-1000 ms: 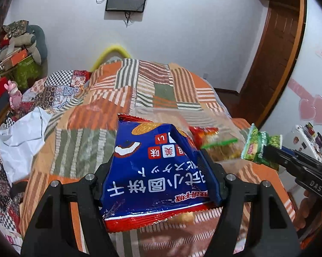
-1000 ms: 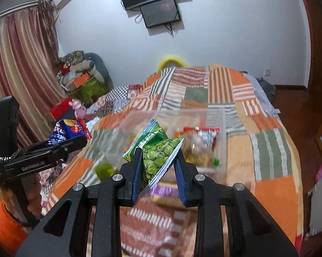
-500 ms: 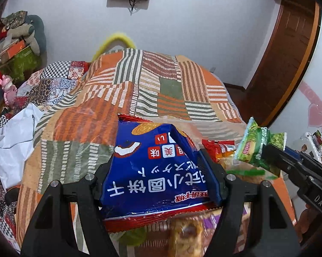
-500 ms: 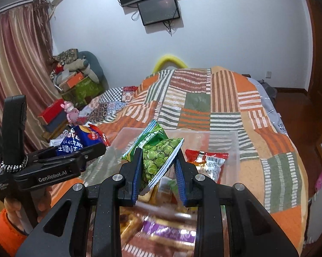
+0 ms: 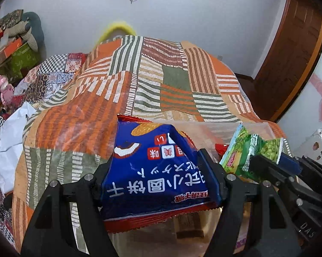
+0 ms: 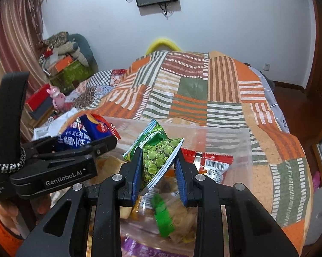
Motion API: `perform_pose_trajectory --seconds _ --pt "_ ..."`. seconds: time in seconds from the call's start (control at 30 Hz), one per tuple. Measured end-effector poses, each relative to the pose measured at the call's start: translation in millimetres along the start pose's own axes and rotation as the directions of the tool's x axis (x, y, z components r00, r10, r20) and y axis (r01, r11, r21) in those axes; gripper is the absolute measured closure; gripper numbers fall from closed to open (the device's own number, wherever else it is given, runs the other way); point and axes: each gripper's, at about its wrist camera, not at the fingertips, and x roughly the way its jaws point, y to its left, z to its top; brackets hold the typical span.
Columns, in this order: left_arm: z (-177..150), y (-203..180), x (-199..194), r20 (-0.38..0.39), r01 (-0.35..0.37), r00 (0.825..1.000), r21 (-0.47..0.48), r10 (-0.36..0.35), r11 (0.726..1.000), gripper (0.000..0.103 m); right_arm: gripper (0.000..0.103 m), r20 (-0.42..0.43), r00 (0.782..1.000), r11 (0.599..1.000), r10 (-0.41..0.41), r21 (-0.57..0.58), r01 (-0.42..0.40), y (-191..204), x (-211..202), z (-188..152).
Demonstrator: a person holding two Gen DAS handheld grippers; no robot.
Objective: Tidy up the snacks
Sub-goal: 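Carry both held bags over the clear box and open both grippers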
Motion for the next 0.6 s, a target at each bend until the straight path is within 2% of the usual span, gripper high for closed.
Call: perform_pose_trajectory --seconds 0.27,0.6 --pt "0.4 1.2 -9.2 0.002 0.019 1.0 -0.01 -0.019 1.0 0.029 0.072 -0.005 1.0 1.0 -0.004 -0.011 0.003 -1.8 -8.8 0.4" --pt "-17.2 6.2 -63.3 0.04 0.049 0.998 0.027 -0.05 0.998 0.025 0.06 0.059 0.998 0.999 0.039 -0.029 -0.037 -3.0 -60.7 -12.1"
